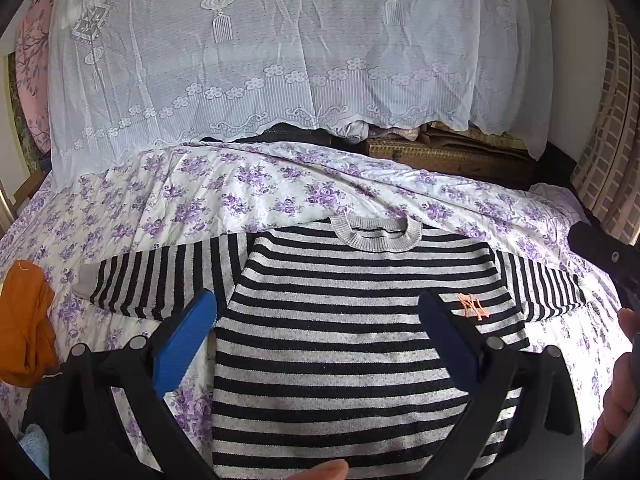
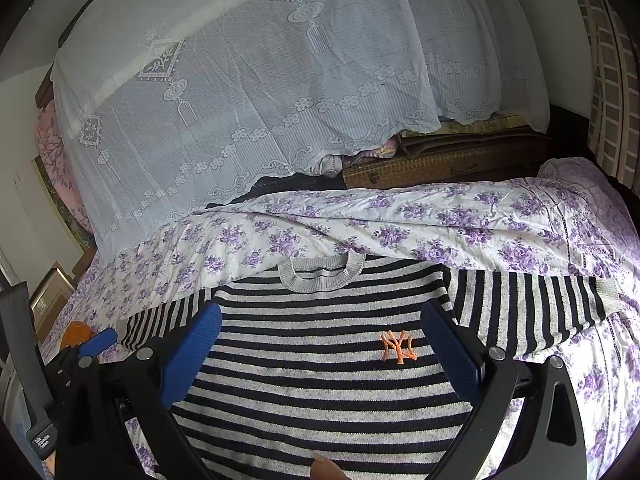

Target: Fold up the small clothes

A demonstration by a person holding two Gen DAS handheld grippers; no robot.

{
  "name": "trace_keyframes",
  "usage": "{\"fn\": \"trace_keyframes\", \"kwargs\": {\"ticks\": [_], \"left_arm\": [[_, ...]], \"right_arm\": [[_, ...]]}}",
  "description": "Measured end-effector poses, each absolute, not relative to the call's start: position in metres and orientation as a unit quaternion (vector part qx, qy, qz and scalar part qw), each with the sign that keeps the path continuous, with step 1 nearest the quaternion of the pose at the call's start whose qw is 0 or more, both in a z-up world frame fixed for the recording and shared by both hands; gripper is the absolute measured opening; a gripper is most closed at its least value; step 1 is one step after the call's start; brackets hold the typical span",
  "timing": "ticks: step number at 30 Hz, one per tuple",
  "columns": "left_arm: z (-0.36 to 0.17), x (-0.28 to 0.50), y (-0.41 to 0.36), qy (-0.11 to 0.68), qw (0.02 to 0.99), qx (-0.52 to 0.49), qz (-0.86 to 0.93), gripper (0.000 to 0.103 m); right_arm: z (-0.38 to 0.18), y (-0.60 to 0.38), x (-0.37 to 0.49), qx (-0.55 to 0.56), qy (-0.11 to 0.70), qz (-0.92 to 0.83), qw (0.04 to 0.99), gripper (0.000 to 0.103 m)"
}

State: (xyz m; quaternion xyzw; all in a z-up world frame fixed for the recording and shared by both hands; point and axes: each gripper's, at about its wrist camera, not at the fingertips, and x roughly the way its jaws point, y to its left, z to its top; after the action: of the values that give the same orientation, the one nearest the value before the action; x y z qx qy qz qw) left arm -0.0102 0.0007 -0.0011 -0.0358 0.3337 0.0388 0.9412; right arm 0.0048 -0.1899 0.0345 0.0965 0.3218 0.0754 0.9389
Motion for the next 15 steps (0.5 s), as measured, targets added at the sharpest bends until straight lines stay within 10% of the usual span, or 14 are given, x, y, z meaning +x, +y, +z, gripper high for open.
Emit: {"fn": "trace_keyframes", "kwargs": {"ticks": [15], "left_arm": [[-0.0015,-0.011,0.0025,0.334,0.941,-0.035,0.039,0.098]], "right_arm": [[0.0345,-0.1898,0.0042,0.097,0.321,0.076,0.939,0.1]]}}
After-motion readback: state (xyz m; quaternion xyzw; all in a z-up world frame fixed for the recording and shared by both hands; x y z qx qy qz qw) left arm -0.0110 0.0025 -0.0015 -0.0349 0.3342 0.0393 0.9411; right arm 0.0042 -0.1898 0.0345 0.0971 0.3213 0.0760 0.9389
